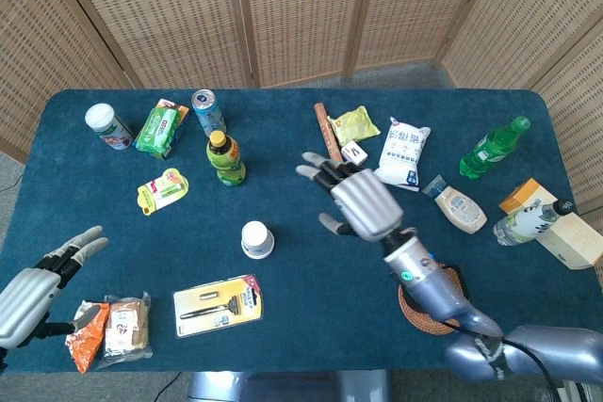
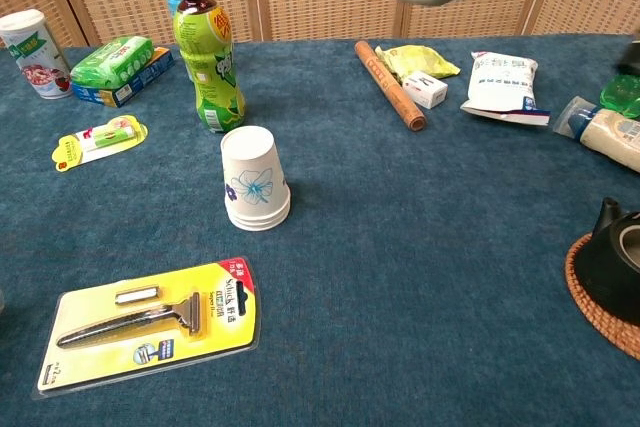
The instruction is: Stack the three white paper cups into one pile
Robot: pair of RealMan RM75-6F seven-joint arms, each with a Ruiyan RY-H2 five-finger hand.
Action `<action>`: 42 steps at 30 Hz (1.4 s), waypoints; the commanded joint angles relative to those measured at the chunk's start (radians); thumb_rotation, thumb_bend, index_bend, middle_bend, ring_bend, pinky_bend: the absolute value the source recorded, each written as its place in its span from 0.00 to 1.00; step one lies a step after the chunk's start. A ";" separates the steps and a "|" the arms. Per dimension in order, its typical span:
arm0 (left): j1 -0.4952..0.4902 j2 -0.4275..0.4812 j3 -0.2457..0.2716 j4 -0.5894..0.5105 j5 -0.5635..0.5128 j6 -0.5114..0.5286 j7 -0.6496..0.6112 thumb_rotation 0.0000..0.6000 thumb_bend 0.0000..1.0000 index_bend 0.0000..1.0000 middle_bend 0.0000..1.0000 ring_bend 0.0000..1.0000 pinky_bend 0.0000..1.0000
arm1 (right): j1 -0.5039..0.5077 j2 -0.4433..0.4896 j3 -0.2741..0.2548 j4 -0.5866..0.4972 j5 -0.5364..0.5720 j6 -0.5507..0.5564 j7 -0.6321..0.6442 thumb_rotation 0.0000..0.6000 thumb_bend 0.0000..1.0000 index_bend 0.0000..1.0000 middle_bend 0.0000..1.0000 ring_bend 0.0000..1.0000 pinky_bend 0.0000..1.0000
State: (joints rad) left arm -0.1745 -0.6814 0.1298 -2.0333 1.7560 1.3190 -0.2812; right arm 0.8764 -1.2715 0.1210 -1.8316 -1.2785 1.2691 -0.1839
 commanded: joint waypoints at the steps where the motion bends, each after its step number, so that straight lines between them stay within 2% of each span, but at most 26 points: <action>1: 0.002 -0.004 0.000 -0.006 -0.005 -0.003 0.015 1.00 0.37 0.04 0.00 0.00 0.15 | -0.092 0.067 -0.038 0.031 -0.097 0.065 0.125 1.00 0.32 0.18 0.15 0.25 0.39; 8: 0.012 -0.018 0.003 -0.022 -0.015 -0.006 0.061 1.00 0.37 0.04 0.00 0.00 0.15 | -0.203 0.088 -0.066 0.101 -0.179 0.145 0.256 1.00 0.30 0.19 0.16 0.25 0.39; 18: 0.041 -0.048 -0.011 -0.036 -0.065 0.021 0.173 1.00 0.37 0.04 0.00 0.00 0.15 | -0.376 0.053 -0.094 0.202 -0.179 0.268 0.234 1.00 0.23 0.18 0.14 0.25 0.38; 29: 0.058 -0.067 -0.020 -0.041 -0.083 0.043 0.220 1.00 0.37 0.04 0.00 0.00 0.15 | -0.550 0.067 -0.136 0.190 -0.141 0.328 0.177 1.00 0.19 0.15 0.11 0.11 0.21; 42: 0.079 -0.065 -0.035 -0.026 -0.094 0.089 0.223 1.00 0.37 0.04 0.00 0.00 0.15 | -0.605 0.069 -0.090 0.175 -0.122 0.300 0.150 1.00 0.19 0.16 0.10 0.09 0.19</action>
State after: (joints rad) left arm -0.0962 -0.7469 0.0956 -2.0606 1.6608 1.4059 -0.0563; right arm 0.2723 -1.2029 0.0307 -1.6558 -1.4002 1.5701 -0.0343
